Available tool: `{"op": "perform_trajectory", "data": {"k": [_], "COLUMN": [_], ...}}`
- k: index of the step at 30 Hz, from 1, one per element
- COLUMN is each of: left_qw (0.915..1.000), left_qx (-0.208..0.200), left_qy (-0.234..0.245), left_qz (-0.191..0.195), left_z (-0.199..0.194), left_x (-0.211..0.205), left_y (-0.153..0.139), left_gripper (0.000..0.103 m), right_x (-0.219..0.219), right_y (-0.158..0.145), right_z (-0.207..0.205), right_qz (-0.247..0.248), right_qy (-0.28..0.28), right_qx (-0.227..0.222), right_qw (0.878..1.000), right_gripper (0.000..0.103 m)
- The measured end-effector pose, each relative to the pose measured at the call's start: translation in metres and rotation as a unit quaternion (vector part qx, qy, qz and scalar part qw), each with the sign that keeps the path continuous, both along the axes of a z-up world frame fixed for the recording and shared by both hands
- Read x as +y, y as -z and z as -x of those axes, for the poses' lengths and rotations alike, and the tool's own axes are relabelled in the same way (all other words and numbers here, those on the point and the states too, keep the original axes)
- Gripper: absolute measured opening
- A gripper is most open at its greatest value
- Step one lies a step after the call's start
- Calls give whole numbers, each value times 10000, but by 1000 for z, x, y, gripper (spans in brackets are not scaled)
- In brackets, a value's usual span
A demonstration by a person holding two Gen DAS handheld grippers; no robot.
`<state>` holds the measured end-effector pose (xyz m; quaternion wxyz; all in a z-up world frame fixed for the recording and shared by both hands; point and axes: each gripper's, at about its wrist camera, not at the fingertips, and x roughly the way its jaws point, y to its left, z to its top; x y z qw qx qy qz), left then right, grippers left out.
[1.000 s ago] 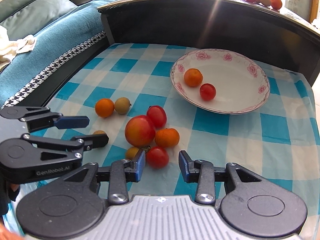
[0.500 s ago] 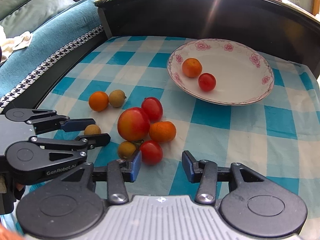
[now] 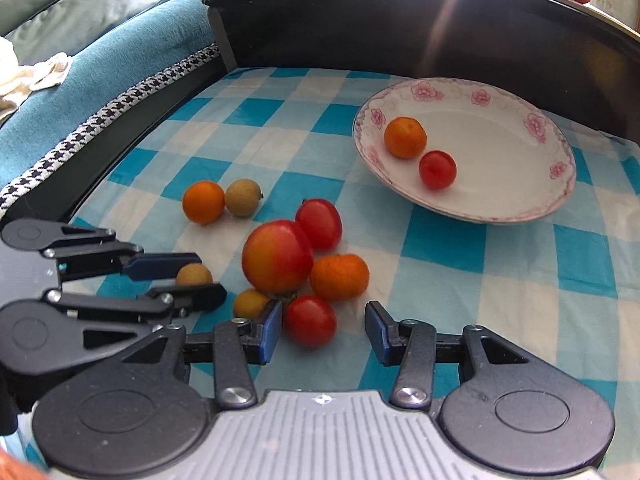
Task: Organize fruits
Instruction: 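Close the left tool on a small tan fruit while the right tool grasps a stemmed cherry tomato, then carry the tan fruit in the left tool and tomato in the right tool over the bowl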
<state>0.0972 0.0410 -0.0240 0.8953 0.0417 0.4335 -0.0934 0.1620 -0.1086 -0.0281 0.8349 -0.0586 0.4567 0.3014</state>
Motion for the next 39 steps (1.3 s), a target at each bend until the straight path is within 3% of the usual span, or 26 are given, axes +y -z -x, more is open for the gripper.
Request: {"op": "perform_trajectory", "data": {"k": [7, 21, 28, 35, 37, 39], "left_qw": [10000, 9997, 9994, 9990, 9988, 9987], "left_qx": [-33, 6, -77, -119, -122, -116], "left_qy": [15, 79, 115, 111, 144, 183], "left_qz": [-92, -233, -315, -412, -449, -457], "left_z": [2, 10, 13, 15, 16, 17], "left_x": [-2, -7, -9, -10, -11, -12], "left_y": [0, -1, 0, 1, 1, 1], "left_gripper": [34, 33, 34, 47, 47, 40], "right_x": [10, 3, 5, 6, 6, 6], "right_y": [-1, -12, -3, -2, -2, -2], "right_z": [12, 29, 38, 38, 38, 38], "right_qz": [405, 584, 727, 725, 731, 728], "right_qy": [-269, -194, -204, -230, -248, -261], "right_qx": [-176, -270, -177, -166, -168, -166], "right_qw": [9987, 9977, 9970, 9970, 9969, 9969], "right_gripper": [32, 31, 31, 32, 32, 32]}}
